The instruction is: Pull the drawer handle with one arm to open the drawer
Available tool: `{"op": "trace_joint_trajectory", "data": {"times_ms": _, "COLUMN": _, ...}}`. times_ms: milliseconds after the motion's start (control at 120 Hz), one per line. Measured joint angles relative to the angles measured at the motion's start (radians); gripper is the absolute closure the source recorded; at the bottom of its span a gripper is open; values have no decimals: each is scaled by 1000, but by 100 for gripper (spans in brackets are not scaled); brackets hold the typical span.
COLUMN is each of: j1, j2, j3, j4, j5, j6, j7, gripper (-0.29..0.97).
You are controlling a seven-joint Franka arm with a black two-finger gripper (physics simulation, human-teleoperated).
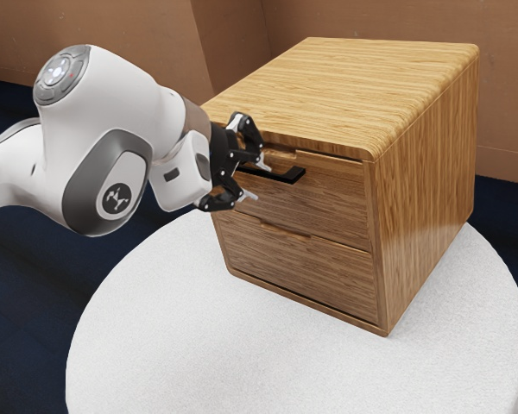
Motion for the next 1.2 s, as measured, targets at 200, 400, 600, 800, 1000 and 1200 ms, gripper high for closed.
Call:
{"op": "trace_joint_trajectory", "data": {"times_ms": 200, "j1": 0, "j2": -20, "j3": 0, "j4": -19, "j5": -1, "j6": -12, "j7": 1, "gripper": 49}}
{"op": "trace_joint_trajectory", "data": {"times_ms": 400, "j1": 0, "j2": -48, "j3": 0, "j4": -34, "j5": -3, "j6": -20, "j7": 1, "gripper": 54}}
{"op": "trace_joint_trajectory", "data": {"times_ms": 600, "j1": 0, "j2": -86, "j3": 0, "j4": -50, "j5": -3, "j6": -29, "j7": 0, "gripper": 51}}
{"op": "trace_joint_trajectory", "data": {"times_ms": 800, "j1": 0, "j2": -92, "j3": 2, "j4": -71, "j5": -3, "j6": -31, "j7": 1, "gripper": 47}}
{"op": "trace_joint_trajectory", "data": {"times_ms": 1000, "j1": 1, "j2": -111, "j3": 4, "j4": -91, "j5": -4, "j6": -32, "j7": 0, "gripper": 50}}
{"op": "trace_joint_trajectory", "data": {"times_ms": 1200, "j1": 2, "j2": -143, "j3": 5, "j4": -121, "j5": -5, "j6": -34, "j7": 0, "gripper": 50}}
